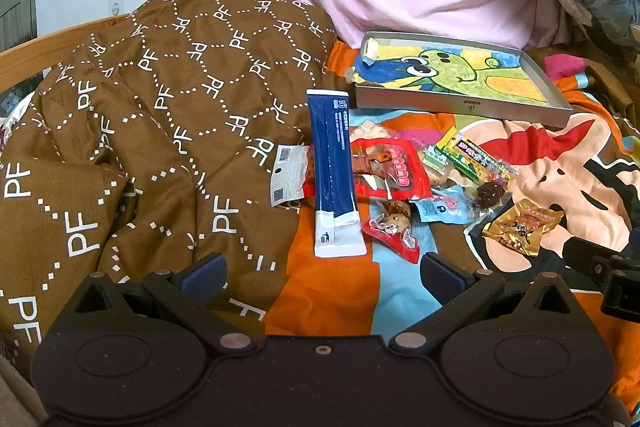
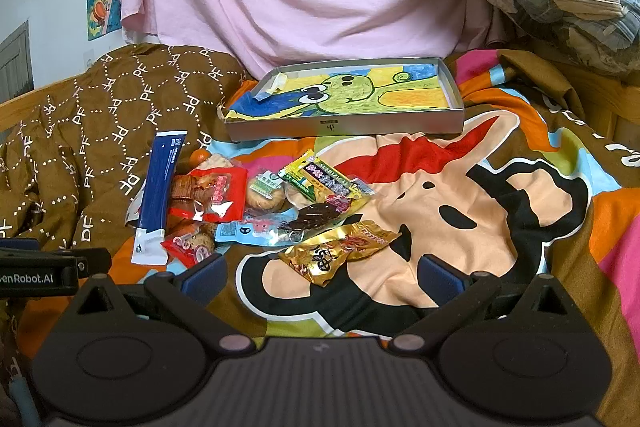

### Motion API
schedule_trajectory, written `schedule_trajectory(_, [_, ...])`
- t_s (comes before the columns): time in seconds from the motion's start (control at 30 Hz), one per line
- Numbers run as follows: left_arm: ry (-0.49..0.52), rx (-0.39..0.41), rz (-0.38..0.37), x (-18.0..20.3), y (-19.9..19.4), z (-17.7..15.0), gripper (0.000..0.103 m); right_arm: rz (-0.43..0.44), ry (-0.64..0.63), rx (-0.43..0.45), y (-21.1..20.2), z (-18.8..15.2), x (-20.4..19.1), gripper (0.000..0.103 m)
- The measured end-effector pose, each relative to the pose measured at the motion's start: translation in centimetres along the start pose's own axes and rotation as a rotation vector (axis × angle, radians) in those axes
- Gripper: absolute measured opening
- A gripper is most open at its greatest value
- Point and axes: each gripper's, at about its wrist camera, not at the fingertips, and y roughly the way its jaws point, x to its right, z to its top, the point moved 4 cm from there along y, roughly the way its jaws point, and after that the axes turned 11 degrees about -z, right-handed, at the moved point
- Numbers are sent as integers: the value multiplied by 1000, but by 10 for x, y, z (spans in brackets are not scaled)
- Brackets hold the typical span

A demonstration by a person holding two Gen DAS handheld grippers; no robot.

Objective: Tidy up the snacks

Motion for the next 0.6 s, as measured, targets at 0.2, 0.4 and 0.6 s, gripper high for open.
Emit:
schedule_trajectory(0.2, [-15, -60, -11, -1, 7, 2, 102, 12, -34, -23, 6, -2, -2, 103])
schedule_trajectory(0.4, [-17, -106, -17, -12, 20, 22, 102, 45, -73, -10, 18, 6, -8, 103])
schedule_trajectory(0.6, [68, -115, 15, -27, 39, 46, 102, 107, -160, -18, 35, 9, -30, 103])
